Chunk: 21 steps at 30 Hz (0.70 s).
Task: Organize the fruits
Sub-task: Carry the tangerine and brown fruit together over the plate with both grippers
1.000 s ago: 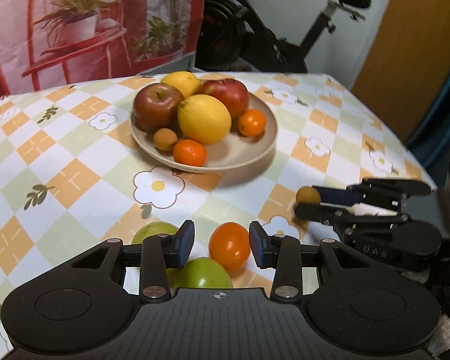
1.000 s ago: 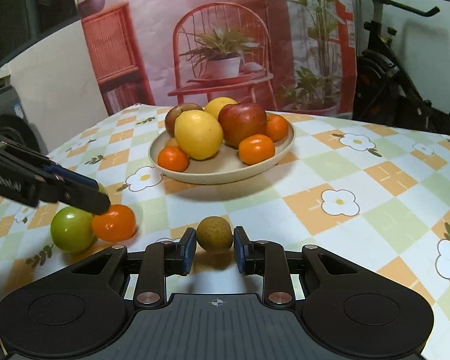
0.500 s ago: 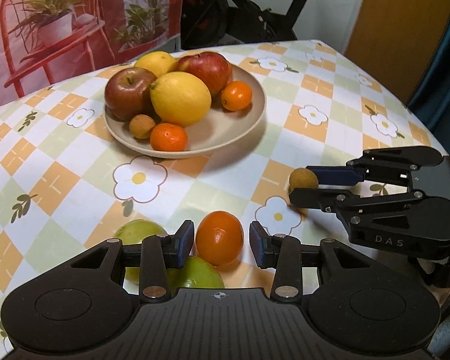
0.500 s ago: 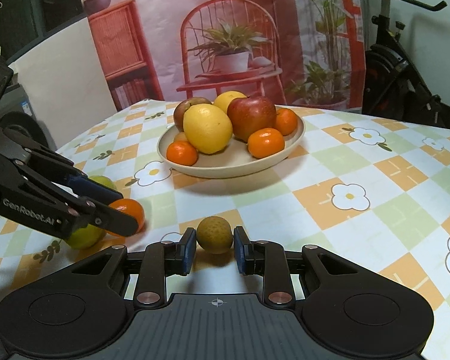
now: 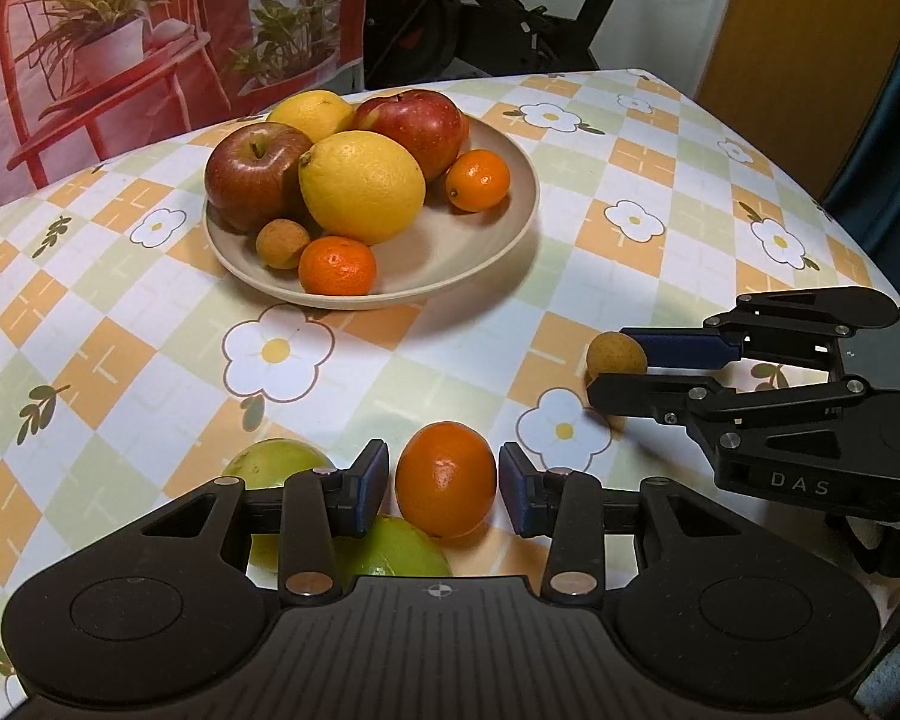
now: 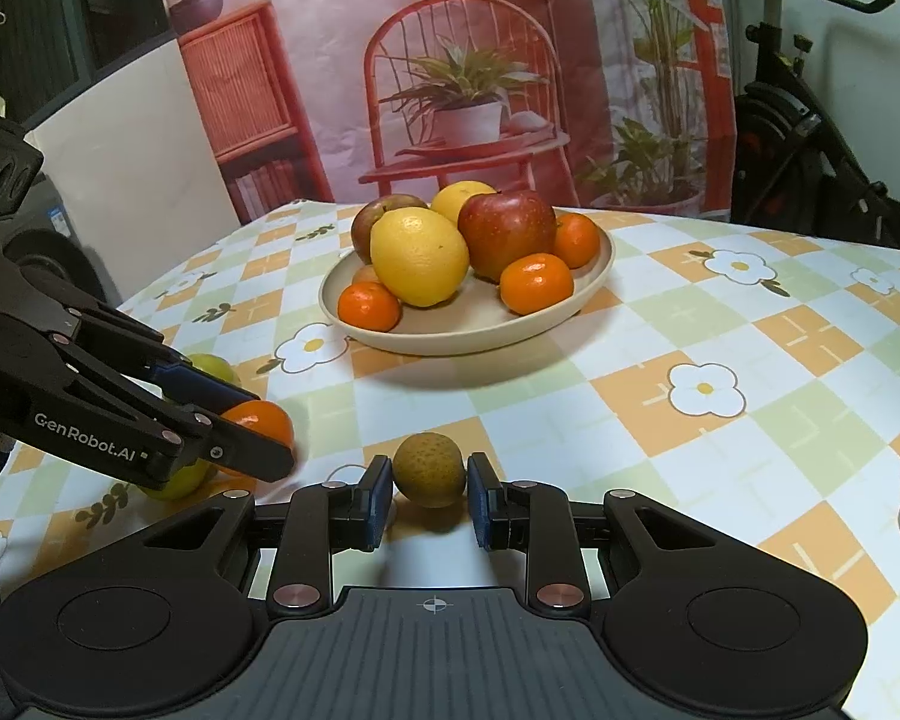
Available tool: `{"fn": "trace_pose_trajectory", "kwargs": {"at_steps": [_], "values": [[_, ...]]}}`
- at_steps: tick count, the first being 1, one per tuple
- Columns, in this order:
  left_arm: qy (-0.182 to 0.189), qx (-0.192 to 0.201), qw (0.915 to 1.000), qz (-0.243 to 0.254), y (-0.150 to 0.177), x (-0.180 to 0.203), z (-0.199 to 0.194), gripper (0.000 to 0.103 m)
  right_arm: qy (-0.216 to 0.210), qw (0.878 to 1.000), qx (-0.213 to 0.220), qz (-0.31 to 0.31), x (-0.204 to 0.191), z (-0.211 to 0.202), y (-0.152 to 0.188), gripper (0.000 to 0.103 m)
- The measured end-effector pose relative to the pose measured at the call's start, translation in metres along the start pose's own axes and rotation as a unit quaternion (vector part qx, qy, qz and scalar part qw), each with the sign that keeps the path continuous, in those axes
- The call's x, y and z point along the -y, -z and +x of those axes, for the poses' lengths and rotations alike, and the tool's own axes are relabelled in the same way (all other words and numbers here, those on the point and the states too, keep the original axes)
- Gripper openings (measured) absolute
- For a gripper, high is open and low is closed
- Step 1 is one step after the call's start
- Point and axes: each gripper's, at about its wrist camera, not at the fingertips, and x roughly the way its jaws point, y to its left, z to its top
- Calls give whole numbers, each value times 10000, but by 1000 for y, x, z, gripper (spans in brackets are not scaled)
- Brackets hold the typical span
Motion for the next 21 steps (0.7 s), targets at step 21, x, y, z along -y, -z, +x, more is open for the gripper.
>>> {"fn": "trace_pose_trajectory", "kwargs": {"at_steps": [21], "values": [[97,57,9999,-127,1,-2,0,38,-22,10000,-21,29,0,1,0,25]]}}
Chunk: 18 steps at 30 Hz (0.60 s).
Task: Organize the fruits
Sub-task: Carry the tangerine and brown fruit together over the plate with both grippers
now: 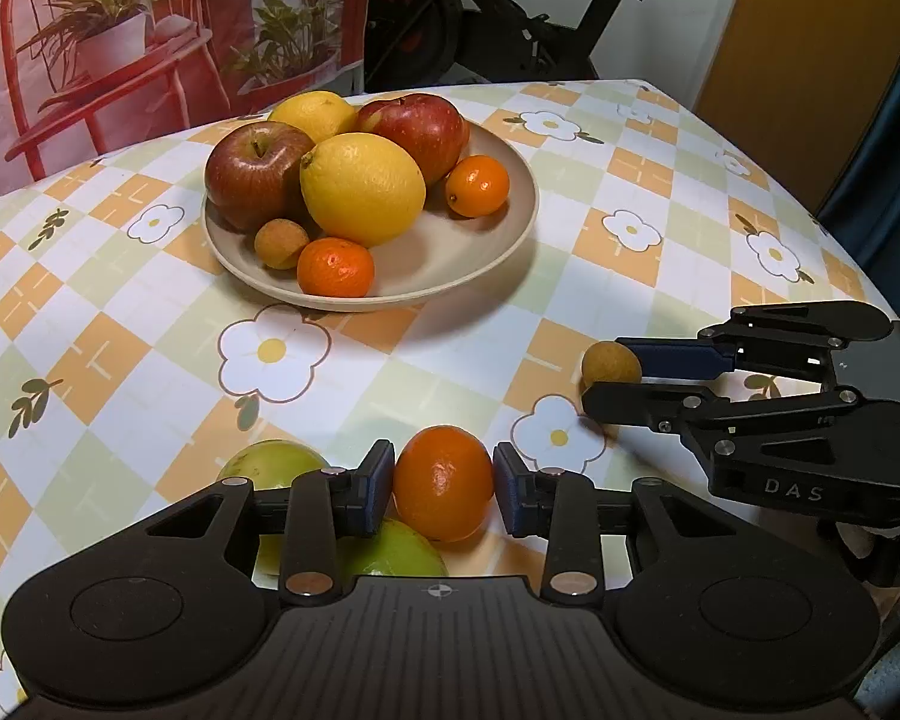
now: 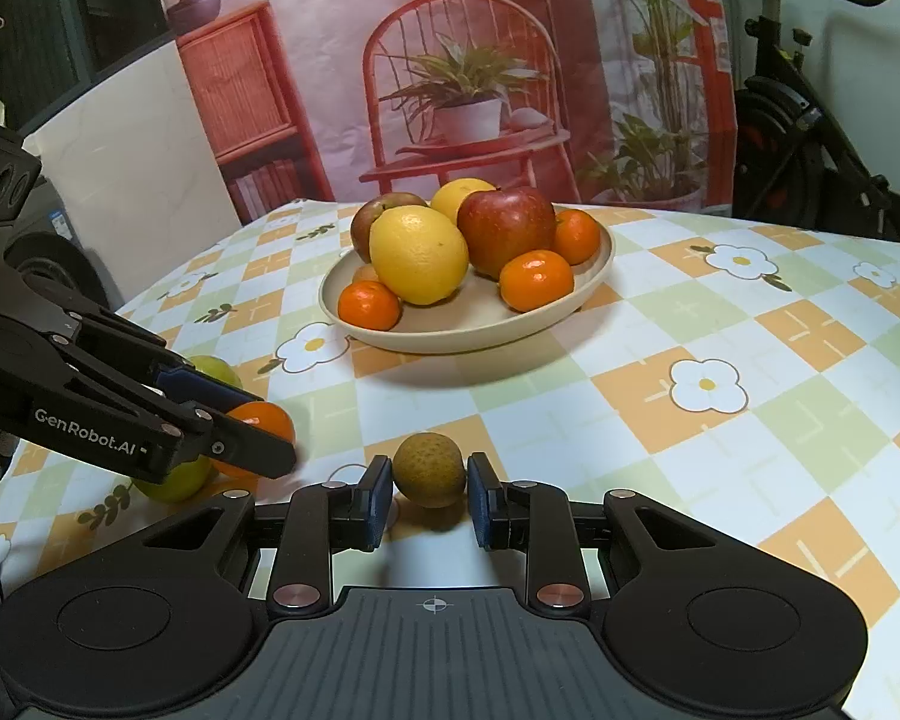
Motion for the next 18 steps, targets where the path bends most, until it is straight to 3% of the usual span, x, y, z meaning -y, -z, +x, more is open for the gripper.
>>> {"fn": "trace_pose_trajectory", "kwargs": {"at_steps": [18], "values": [[120,387,9991,-124,-14,-9,-15,37,130,9996,99,251,10,-7,-10,25]]}}
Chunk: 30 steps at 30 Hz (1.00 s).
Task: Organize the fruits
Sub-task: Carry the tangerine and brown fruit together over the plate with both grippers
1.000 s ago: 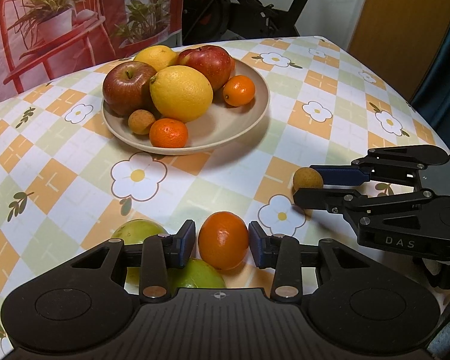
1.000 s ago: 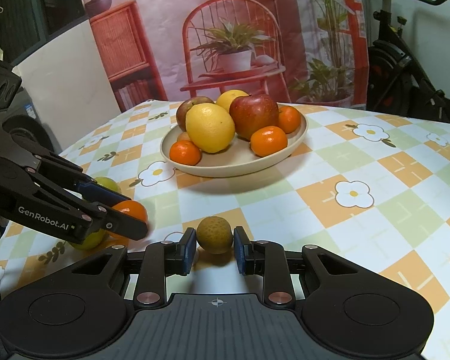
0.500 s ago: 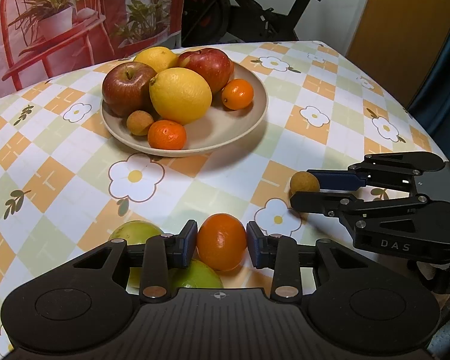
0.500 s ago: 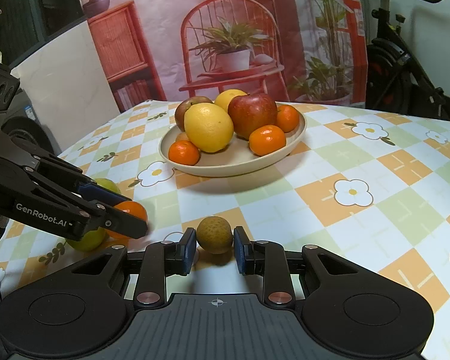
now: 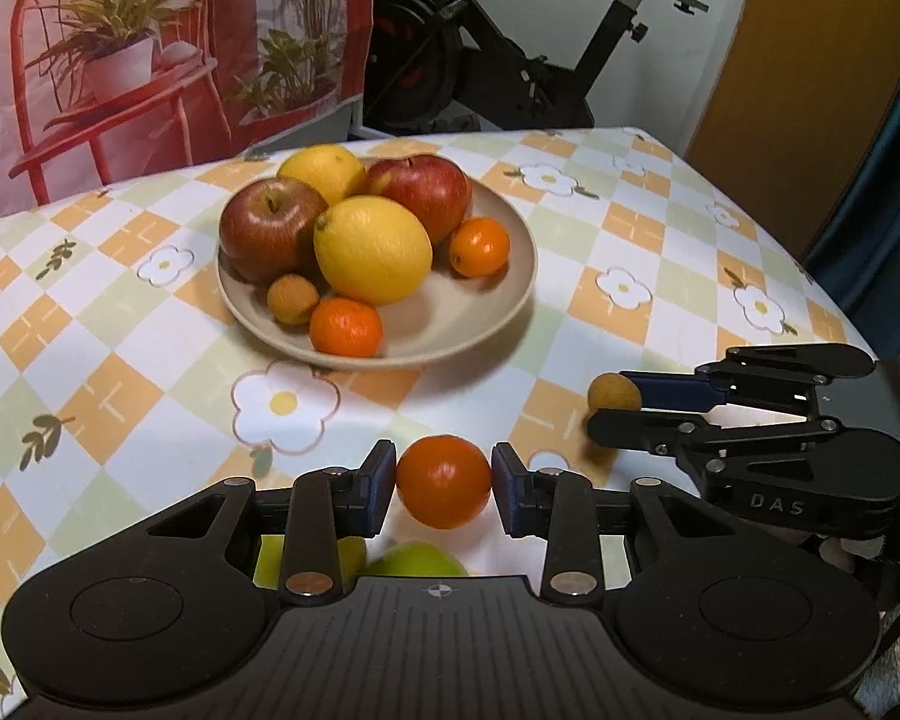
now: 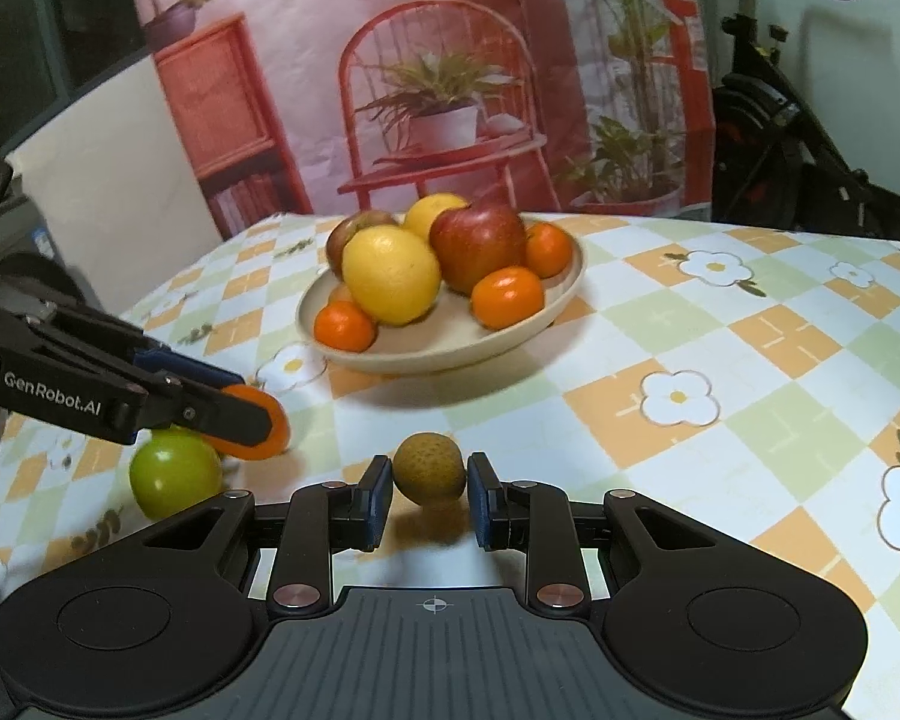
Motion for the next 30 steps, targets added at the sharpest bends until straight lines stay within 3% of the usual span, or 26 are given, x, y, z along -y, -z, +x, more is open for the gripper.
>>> {"fn": "trace_pose_trajectory", "kwargs": {"at_steps": [9,15,20,23,27,29,30], "values": [[-122,288,9993,184,-26,3,7,36,97,9997,197,-136,5,10,-29,25],[-226,563,9971,462,-45,9,18,31,185,9990,359,-181,12,26,-53,25],[-282,418,9975,493,-46,8,34,31,191,9993,301,-140,20,42,-61,25],[-132,339,9990,245,-42,-2,31,31,114,9994,319,-41,23,44,-59,25],[427,29,9983,-405,-38,-19,23,33,57,9994,330,96,27,39,-54,25],[607,-121,9967,-529,-35,-22,20,39,41,9994,334,106,27,35,-51,25],[619,-198,9965,-516,-32,-22,18,47,40,9994,330,107,27,34,-49,25]]}}
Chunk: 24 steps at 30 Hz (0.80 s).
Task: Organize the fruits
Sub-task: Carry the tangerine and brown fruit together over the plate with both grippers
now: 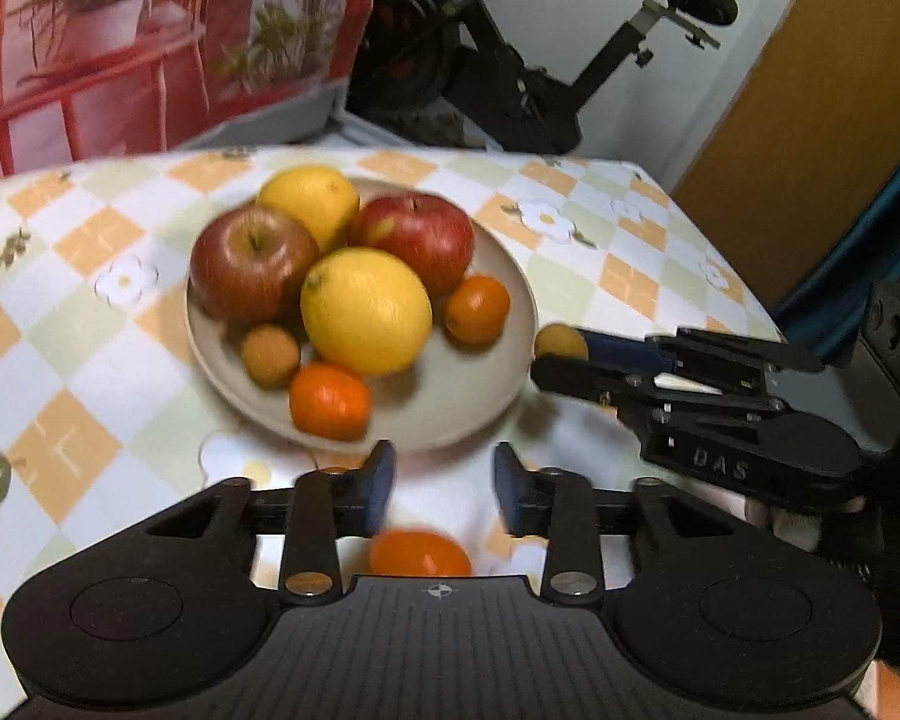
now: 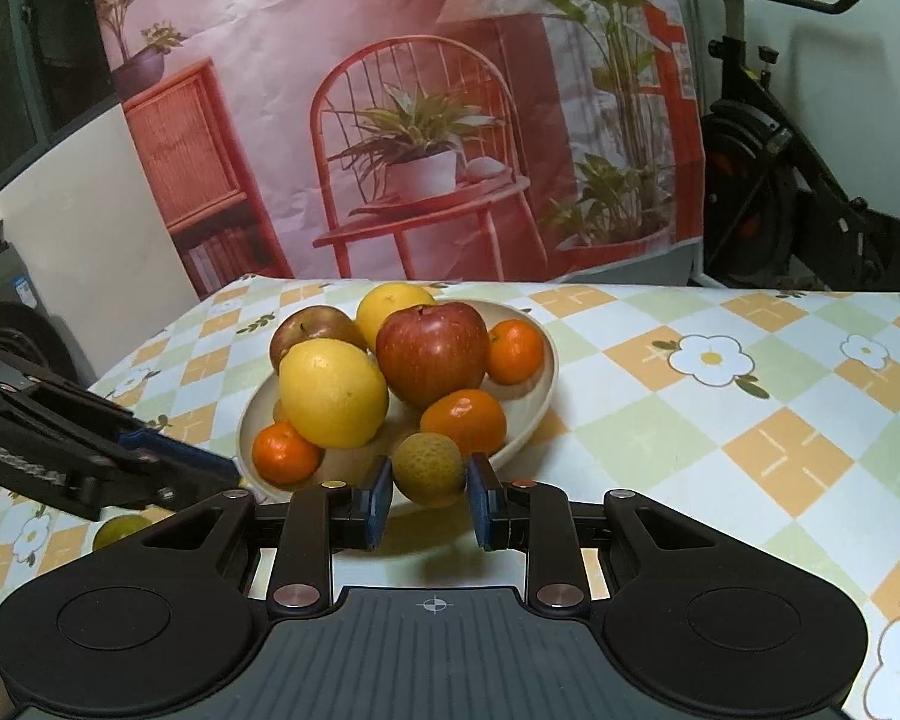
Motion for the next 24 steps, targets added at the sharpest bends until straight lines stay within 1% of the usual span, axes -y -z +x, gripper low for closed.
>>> {"fn": "trace_pose_trajectory", "kwargs": {"at_steps": [1,5,6,8,11,14,18,19,20,24], "values": [[-29,-62,10000,34,2,0,-1,52,-8,10000,-8,4,0,-1,1,25],[-334,-250,9991,113,8,-1,1,53,-9,10000,-55,-7,-3,-3,5,25],[-337,-299,9989,87,9,-1,0,53,-16,10000,-60,-10,-4,-3,6,25],[-222,-413,9989,28,13,-2,1,54,-30,10000,-64,-26,-6,-3,6,25],[-116,-552,9984,26,15,1,5,57,-44,9999,-76,-71,-9,-3,6,25],[-176,-676,9975,94,18,5,12,57,-52,9999,-84,-72,-10,-3,6,25],[-207,-664,9975,133,22,8,15,54,-57,9999,-97,-72,-9,-3,7,25],[-178,-650,9977,112,22,8,16,46,-55,9999,-104,-72,-9,-2,7,25],[-182,-654,9976,100,23,7,17,45,-54,9999,-108,-72,-9,-2,8,25],[-202,-540,9983,132,23,10,20,44,-63,9999,-109,-79,-9,-2,8,25]]}}
